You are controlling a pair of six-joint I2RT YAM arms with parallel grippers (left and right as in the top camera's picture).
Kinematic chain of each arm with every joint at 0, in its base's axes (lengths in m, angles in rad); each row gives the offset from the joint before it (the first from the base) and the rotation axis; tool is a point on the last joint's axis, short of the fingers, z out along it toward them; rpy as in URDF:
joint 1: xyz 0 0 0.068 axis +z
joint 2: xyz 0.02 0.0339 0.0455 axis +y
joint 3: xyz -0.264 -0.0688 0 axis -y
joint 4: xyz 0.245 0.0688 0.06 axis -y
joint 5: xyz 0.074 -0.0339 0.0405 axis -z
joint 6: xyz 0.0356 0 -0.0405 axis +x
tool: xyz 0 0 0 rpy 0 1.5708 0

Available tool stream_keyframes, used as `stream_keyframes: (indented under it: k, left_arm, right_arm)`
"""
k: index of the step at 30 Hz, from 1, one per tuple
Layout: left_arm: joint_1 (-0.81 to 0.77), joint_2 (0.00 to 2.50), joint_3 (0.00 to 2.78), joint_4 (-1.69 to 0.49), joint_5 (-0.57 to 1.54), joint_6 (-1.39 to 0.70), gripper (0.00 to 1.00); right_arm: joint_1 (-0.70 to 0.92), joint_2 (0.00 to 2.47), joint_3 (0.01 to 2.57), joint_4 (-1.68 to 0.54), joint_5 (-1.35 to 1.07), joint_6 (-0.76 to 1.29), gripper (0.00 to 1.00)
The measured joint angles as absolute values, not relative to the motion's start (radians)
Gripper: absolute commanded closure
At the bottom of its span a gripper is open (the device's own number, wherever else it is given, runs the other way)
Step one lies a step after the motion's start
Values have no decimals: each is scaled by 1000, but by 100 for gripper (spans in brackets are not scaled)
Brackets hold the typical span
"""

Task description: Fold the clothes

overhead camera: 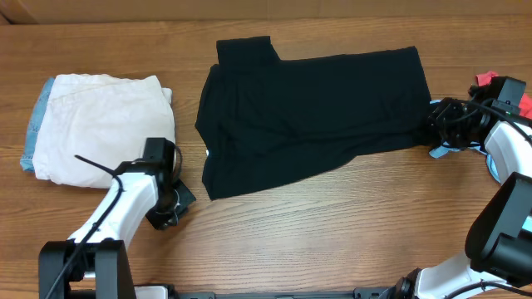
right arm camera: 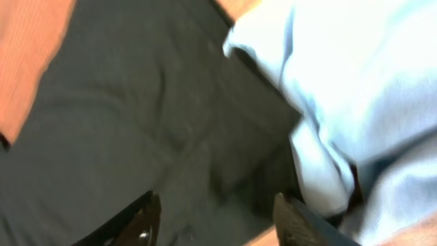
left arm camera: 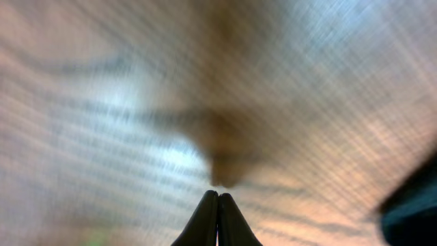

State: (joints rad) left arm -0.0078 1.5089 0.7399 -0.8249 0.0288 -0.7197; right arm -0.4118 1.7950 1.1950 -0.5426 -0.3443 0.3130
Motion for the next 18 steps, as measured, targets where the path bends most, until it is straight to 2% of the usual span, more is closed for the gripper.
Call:
stream_keyframes:
  k: [4, 8, 10, 12, 13, 15, 18]
  left_arm:
    - [4, 1506, 740, -789, 67, -677, 96]
    - [5, 1505, 740, -785, 95, -669, 96]
    - [4, 1505, 740, -786, 102, -663, 96]
    - [4, 1505, 740, -785, 110, -652, 96]
    - [4, 1505, 740, -785, 113, -650, 96]
    - [4, 1505, 740, -783, 119, -647, 96]
    - [4, 1505, 740, -777, 120, -647, 96]
  right_arm:
    - [-408, 1809, 1195, -508, -345, 331, 57]
    - [-395, 1855, 1195, -519, -341, 361, 46]
    - [-387, 1879, 1195, -542, -331, 382, 47]
    - [-381, 1893, 1192, -538, -323, 397, 53]
    - [-381, 1893, 1191, -516, -321, 405, 68]
    - [-381, 1893, 1190, -480, -326, 415, 76]
    - [-380, 1894, 1188, -362, -389, 420, 82]
